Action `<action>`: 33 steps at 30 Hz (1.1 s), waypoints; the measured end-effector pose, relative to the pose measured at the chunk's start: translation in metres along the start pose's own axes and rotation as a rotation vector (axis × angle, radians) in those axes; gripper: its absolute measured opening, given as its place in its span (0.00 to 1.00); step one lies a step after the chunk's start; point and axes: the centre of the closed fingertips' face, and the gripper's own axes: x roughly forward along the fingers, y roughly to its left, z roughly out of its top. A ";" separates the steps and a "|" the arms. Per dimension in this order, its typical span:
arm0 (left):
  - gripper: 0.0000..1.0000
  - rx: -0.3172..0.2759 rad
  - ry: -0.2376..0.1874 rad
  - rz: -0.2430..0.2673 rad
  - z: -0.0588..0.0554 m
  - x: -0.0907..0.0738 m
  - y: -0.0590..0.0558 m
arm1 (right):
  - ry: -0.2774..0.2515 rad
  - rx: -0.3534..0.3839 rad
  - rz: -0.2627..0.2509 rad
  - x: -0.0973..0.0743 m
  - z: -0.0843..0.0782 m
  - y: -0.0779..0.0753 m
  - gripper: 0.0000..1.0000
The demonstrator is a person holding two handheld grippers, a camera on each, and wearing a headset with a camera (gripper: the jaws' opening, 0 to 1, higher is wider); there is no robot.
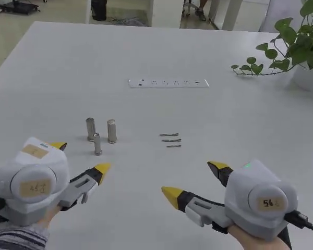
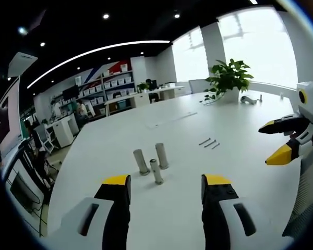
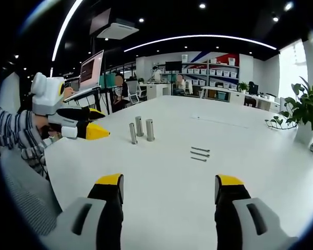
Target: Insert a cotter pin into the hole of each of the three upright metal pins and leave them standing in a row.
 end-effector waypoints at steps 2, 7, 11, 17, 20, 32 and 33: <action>0.47 0.006 0.005 -0.011 0.001 0.011 0.003 | 0.001 0.006 0.001 0.000 0.000 0.000 0.69; 0.41 0.012 0.029 -0.030 -0.006 0.034 0.008 | 0.000 0.023 0.008 0.001 0.000 0.001 0.68; 0.37 0.006 0.039 -0.052 -0.011 0.052 0.009 | 0.007 0.029 0.019 0.001 -0.001 0.004 0.69; 0.27 -0.007 0.044 -0.067 -0.014 0.074 0.007 | 0.017 0.039 0.020 0.002 -0.004 0.004 0.69; 0.22 -0.021 0.057 -0.057 -0.018 0.083 0.009 | 0.023 0.042 0.020 0.002 -0.005 0.004 0.68; 0.07 -0.041 0.071 -0.061 -0.026 0.095 0.013 | 0.046 0.051 0.024 0.004 -0.011 0.005 0.68; 0.07 -0.044 0.070 -0.061 -0.026 0.095 0.013 | 0.049 0.051 0.025 0.004 -0.011 0.005 0.68</action>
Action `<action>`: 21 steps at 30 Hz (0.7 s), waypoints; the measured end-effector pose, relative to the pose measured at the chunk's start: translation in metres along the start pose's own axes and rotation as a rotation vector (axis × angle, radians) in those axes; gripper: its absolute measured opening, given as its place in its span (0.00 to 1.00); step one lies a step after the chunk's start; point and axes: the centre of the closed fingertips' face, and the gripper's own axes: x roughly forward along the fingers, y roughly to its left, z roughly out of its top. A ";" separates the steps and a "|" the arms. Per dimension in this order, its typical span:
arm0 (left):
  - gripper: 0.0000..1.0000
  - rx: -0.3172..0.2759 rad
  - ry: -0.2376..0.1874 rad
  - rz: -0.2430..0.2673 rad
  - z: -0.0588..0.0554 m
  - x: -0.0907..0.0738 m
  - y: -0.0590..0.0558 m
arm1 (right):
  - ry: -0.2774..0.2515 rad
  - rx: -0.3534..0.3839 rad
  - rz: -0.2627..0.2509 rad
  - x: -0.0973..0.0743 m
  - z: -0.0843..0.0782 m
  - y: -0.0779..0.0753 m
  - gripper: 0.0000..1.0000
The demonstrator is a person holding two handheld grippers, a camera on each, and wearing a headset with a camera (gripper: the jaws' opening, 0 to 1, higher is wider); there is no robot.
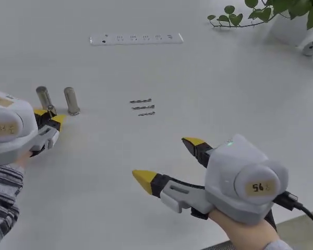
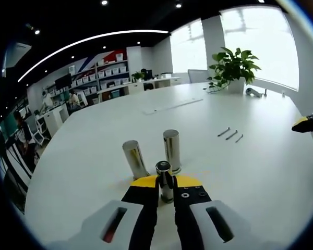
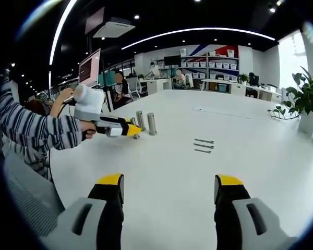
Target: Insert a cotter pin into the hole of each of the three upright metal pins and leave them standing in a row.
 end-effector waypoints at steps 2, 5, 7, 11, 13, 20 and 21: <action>0.06 0.000 -0.002 0.000 0.000 0.000 0.000 | 0.006 -0.003 0.000 0.000 -0.001 0.000 0.68; 0.06 -0.001 -0.011 -0.022 0.002 0.001 -0.002 | 0.011 -0.006 -0.002 0.000 -0.002 0.000 0.68; 0.05 0.011 -0.010 -0.029 0.002 0.001 -0.004 | 0.013 -0.006 -0.004 0.000 -0.002 -0.001 0.68; 0.05 0.019 -0.012 -0.060 0.003 -0.003 -0.015 | 0.014 -0.008 -0.009 -0.001 -0.002 -0.002 0.68; 0.05 0.019 -0.019 -0.072 0.005 -0.005 -0.021 | 0.014 -0.008 -0.010 -0.001 -0.002 -0.002 0.68; 0.05 0.039 -0.037 -0.183 0.010 -0.014 -0.060 | 0.039 -0.031 -0.006 0.000 -0.007 -0.001 0.67; 0.05 0.043 -0.037 -0.194 0.010 -0.015 -0.066 | 0.042 -0.035 -0.006 0.000 -0.007 0.000 0.67</action>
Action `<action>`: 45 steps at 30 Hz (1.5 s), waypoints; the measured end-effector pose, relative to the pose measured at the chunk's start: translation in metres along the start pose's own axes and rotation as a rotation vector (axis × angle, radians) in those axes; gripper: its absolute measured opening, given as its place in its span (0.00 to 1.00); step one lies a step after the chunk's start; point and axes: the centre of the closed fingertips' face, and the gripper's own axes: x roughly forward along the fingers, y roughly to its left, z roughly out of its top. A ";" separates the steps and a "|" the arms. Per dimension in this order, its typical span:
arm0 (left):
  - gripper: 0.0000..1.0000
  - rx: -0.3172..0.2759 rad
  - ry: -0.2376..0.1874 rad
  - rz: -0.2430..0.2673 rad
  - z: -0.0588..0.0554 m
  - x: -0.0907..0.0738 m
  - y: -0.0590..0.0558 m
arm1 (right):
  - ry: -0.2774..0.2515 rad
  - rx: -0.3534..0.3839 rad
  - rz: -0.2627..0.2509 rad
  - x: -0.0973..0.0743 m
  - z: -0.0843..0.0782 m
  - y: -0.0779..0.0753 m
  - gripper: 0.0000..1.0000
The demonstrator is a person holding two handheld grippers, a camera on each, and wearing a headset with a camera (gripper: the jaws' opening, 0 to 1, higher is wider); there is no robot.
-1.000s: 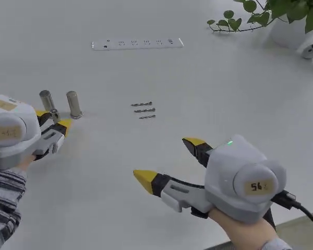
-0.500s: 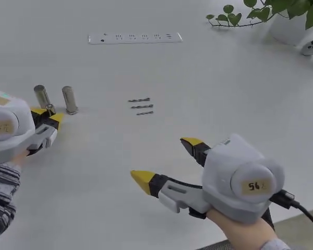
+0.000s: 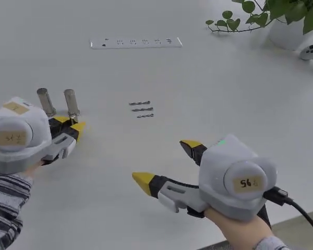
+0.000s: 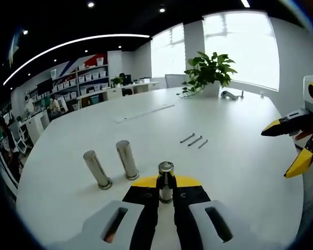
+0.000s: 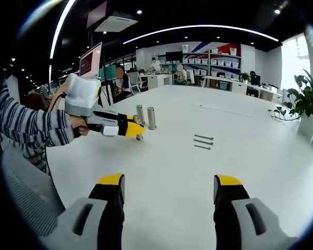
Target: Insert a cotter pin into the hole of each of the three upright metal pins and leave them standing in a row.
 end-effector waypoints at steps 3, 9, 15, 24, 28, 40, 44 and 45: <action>0.05 0.013 -0.003 -0.049 0.000 0.001 -0.018 | 0.000 -0.008 0.002 0.000 0.000 0.001 0.67; 0.05 0.031 -0.001 -0.111 -0.005 0.003 -0.043 | 0.003 -0.008 0.006 0.000 0.000 0.002 0.66; 0.05 0.038 0.009 -0.140 -0.011 0.003 -0.051 | 0.010 -0.012 0.009 0.001 -0.001 0.002 0.65; 0.06 0.024 -0.002 -0.156 -0.010 0.003 -0.050 | 0.011 -0.007 0.014 0.001 -0.001 0.002 0.64; 0.06 0.028 -0.006 -0.154 -0.010 0.004 -0.051 | 0.013 -0.006 0.017 0.001 -0.002 0.003 0.63; 0.17 0.034 0.008 -0.140 -0.012 0.004 -0.049 | 0.027 -0.007 0.014 0.001 -0.004 0.002 0.61; 0.29 0.012 0.002 -0.119 -0.006 -0.004 -0.048 | 0.041 -0.048 -0.019 -0.002 -0.004 -0.010 0.54; 0.32 -0.002 -0.012 -0.106 -0.003 -0.008 -0.047 | 0.042 -0.020 -0.020 -0.004 -0.004 -0.014 0.53</action>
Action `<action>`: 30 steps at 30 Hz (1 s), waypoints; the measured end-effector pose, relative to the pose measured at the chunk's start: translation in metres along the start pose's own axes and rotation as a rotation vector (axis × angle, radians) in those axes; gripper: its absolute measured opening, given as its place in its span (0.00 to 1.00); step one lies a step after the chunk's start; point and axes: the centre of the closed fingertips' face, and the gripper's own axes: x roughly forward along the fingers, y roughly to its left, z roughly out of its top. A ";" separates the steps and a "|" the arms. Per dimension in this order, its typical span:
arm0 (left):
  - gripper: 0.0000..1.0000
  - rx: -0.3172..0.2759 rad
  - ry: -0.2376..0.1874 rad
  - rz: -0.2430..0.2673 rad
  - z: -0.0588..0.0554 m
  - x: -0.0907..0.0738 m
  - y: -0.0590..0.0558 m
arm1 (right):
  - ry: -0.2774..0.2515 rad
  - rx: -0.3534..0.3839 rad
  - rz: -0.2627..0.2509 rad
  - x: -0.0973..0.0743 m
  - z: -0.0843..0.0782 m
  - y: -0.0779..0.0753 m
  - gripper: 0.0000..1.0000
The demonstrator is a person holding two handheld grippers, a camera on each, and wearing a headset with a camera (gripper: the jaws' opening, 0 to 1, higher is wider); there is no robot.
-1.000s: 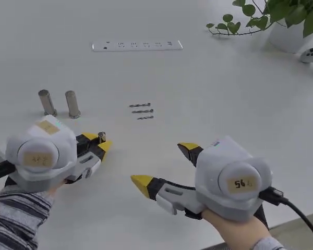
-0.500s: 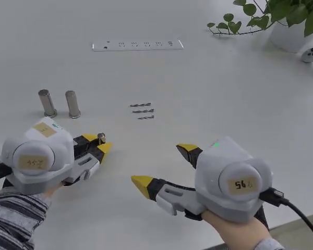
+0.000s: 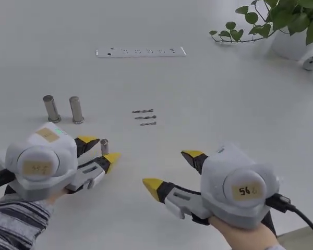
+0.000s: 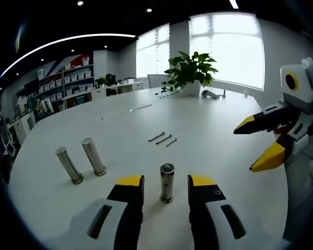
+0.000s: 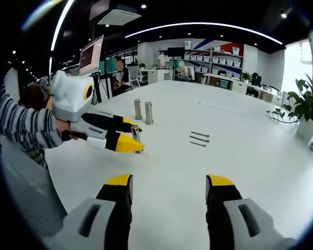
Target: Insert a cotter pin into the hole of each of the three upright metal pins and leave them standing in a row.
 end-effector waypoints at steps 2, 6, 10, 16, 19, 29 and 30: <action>0.35 -0.017 0.003 0.018 0.000 -0.007 0.001 | 0.004 0.023 0.008 -0.002 0.001 -0.007 0.53; 0.49 -0.056 0.009 0.064 -0.003 -0.020 0.007 | 0.021 0.015 0.031 -0.004 0.003 -0.015 0.49; 0.55 -0.077 0.007 0.082 0.000 -0.032 0.008 | 0.061 -0.084 0.083 -0.003 0.009 -0.023 0.44; 0.75 -0.124 -0.001 0.080 0.002 -0.046 0.003 | 0.143 -0.194 0.124 0.006 0.020 -0.043 0.39; 0.80 -0.120 0.004 0.103 0.003 -0.053 0.005 | 0.181 -0.241 0.138 0.013 0.024 -0.051 0.32; 0.94 -0.138 0.010 0.205 -0.002 -0.076 0.018 | 0.287 -0.389 0.218 0.050 0.040 -0.068 0.26; 0.95 -0.140 0.012 0.208 -0.003 -0.077 0.018 | 0.297 -0.402 0.234 0.058 0.043 -0.072 0.26</action>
